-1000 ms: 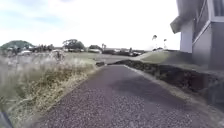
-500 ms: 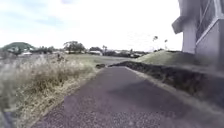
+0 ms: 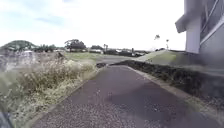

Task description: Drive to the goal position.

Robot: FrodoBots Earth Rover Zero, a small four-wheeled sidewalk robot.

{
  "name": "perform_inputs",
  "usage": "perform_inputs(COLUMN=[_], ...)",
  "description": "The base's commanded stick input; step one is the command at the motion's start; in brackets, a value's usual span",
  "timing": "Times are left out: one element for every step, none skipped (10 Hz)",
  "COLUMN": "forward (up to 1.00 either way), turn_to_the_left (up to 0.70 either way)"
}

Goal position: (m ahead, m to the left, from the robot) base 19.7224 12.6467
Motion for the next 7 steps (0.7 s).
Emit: perform_inputs(forward=[0.7, 0.7, 0.7, 0.7, 0.7, 0.7, 0.7], turn_to_the_left=[-0.19, -0.08, -0.01, 0.0, 0.0, 0.0, 0.0])
